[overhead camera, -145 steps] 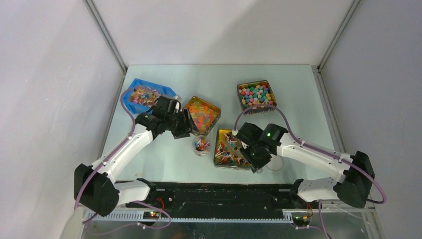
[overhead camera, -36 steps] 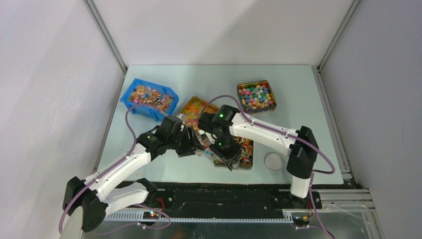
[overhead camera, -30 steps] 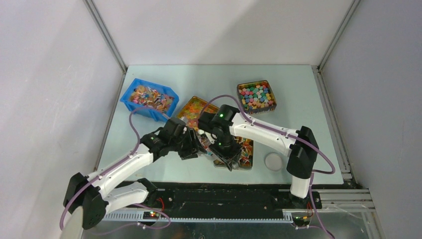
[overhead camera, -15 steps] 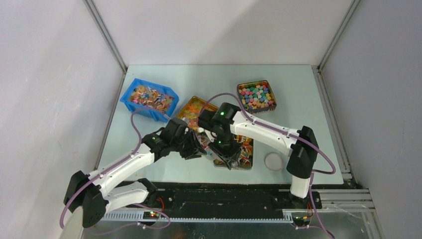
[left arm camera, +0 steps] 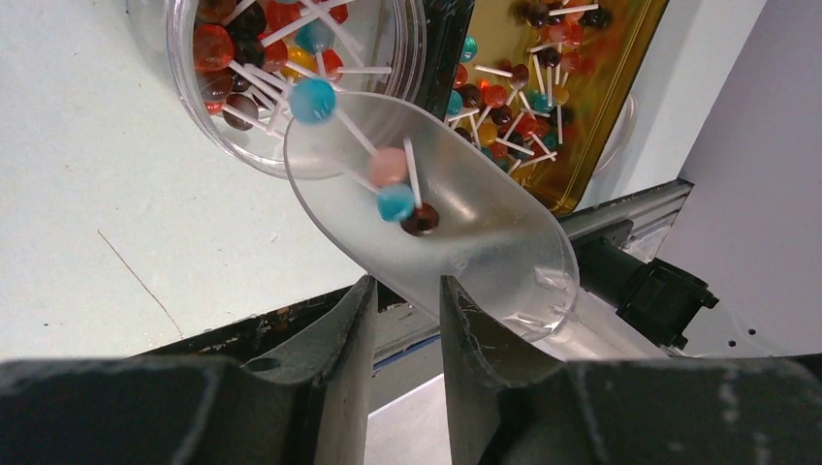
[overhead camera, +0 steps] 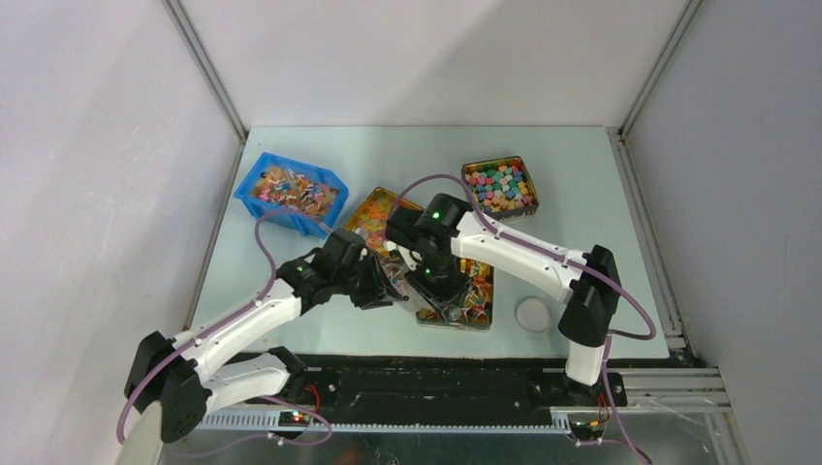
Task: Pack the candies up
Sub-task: Place the fake candies in the packing bottle, then scoop the fake candies from the storage box.
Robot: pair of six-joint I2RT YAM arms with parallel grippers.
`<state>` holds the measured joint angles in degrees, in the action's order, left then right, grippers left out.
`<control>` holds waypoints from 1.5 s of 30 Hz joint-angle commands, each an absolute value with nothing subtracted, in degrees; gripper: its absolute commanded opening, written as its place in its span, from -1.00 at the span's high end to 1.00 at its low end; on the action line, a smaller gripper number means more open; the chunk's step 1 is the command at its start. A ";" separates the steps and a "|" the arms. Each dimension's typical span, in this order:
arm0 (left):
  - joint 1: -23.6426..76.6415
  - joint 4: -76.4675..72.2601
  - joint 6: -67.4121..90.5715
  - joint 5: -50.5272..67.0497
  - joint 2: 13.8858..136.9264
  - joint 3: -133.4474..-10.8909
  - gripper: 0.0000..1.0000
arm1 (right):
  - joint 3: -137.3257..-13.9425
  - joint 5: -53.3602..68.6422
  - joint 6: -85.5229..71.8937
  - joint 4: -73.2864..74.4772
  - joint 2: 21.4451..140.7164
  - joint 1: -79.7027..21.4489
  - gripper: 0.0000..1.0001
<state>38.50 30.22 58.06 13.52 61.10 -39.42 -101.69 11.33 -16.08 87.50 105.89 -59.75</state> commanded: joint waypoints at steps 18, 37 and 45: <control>38.94 32.20 57.47 11.56 61.13 -42.16 0.25 | -104.82 9.81 -16.36 88.64 104.64 -59.23 1.00; 34.90 28.32 56.88 11.70 52.42 -42.56 -0.29 | -88.00 7.89 -18.54 81.88 90.20 -56.46 1.00; 35.78 28.59 54.70 12.74 55.09 -41.08 -0.29 | -82.32 8.43 -19.58 85.43 86.05 -51.86 1.00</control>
<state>35.07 29.82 56.47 11.77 53.54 -41.69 -83.22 8.67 -18.48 83.64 88.99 -53.67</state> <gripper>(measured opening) 0.646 0.318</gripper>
